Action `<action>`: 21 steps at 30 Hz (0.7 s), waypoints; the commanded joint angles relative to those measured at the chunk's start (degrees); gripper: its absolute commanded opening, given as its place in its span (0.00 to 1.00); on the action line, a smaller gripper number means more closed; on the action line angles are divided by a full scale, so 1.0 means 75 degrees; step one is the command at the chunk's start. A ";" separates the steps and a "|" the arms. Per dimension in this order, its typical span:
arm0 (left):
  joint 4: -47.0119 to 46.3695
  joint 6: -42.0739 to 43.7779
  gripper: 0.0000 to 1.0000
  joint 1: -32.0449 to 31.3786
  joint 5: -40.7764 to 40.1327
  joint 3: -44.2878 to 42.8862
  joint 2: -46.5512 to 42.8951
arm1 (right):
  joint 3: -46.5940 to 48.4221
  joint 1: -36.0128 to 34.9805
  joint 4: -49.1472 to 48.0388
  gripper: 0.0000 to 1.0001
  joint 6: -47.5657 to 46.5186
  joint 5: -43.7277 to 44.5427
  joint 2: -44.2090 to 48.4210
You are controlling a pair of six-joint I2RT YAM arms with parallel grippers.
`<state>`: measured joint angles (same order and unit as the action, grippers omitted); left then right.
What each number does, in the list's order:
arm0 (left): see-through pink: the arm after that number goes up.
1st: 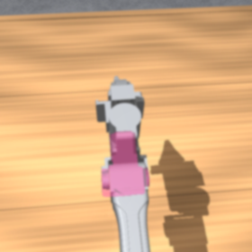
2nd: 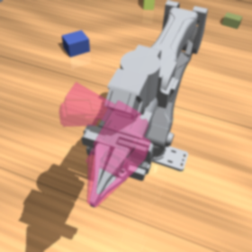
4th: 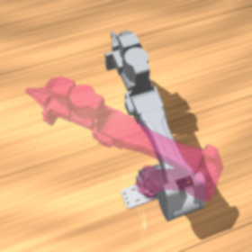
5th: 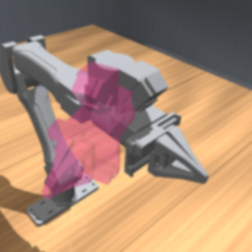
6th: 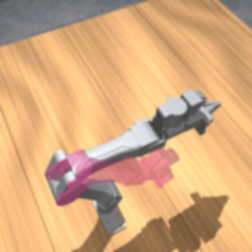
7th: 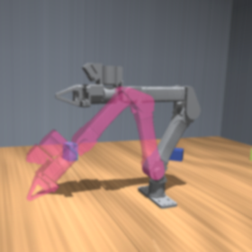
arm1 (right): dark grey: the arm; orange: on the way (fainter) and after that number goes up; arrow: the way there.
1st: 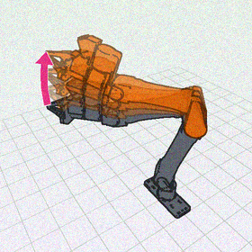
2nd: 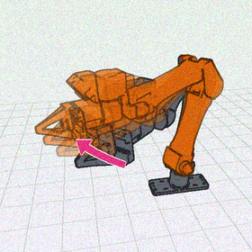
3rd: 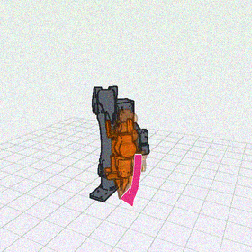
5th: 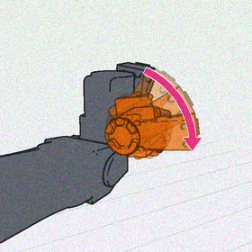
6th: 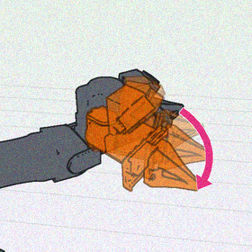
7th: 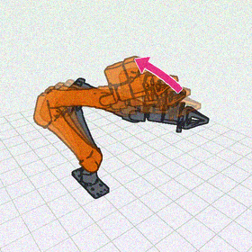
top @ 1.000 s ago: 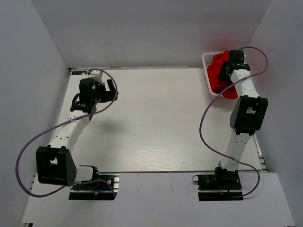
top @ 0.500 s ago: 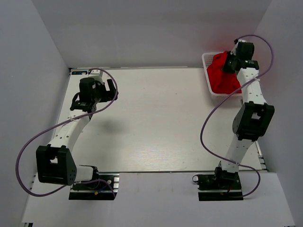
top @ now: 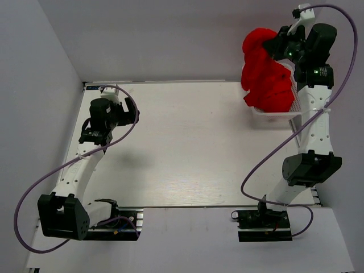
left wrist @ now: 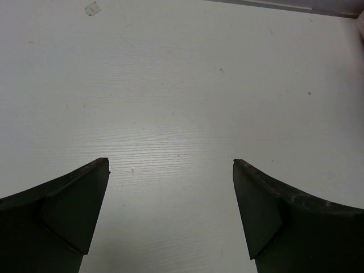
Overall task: Fold and stack the t-shirts
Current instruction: Grab crumpled tshirt from bin with the right arm, then move the tshirt to the center of the board
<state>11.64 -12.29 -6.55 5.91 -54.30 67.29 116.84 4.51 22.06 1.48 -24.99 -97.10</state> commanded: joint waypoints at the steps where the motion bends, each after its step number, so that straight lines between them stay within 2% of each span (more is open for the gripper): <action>1: 0.0089 -0.0119 1.00 0.0029 -0.0132 0.0173 -0.0416 | 0.0744 -0.0448 -0.0960 0.00 0.0177 -0.1246 0.0326; 5: 0.0089 -0.0270 1.00 0.0029 -0.0050 0.0256 -0.0616 | 0.1179 -0.0894 -0.1312 0.00 0.0541 -0.2032 0.0232; 11: 0.0451 -0.0540 1.00 0.0029 -0.0202 0.0244 -0.0768 | 0.1028 -0.1983 -0.2519 0.00 0.1303 -0.3194 0.0115; 15: 0.0850 -0.0867 1.00 0.0029 -0.0483 0.0034 -0.0838 | 0.0875 -0.2956 -0.2159 0.00 0.1000 -0.3686 -0.0354; 18: 0.1015 -0.1114 1.00 0.0029 -0.0752 0.0126 -0.1002 | -0.0106 -0.3355 -0.2073 0.00 0.0531 -0.3337 -0.0192; 19: 0.1084 -0.1196 1.00 0.0029 -0.0858 0.0127 -0.1003 | -0.1513 -0.3425 -0.2237 0.00 0.0507 -0.2929 -0.0051; 21: 0.1189 -0.1348 1.00 0.0029 -0.0999 0.0279 -0.1085 | -0.3087 -0.3414 -0.2763 0.00 0.0471 -0.1990 0.0476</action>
<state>18.41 -19.66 -6.55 1.41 -52.23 61.76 105.82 -22.02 5.06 6.83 -46.81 -95.90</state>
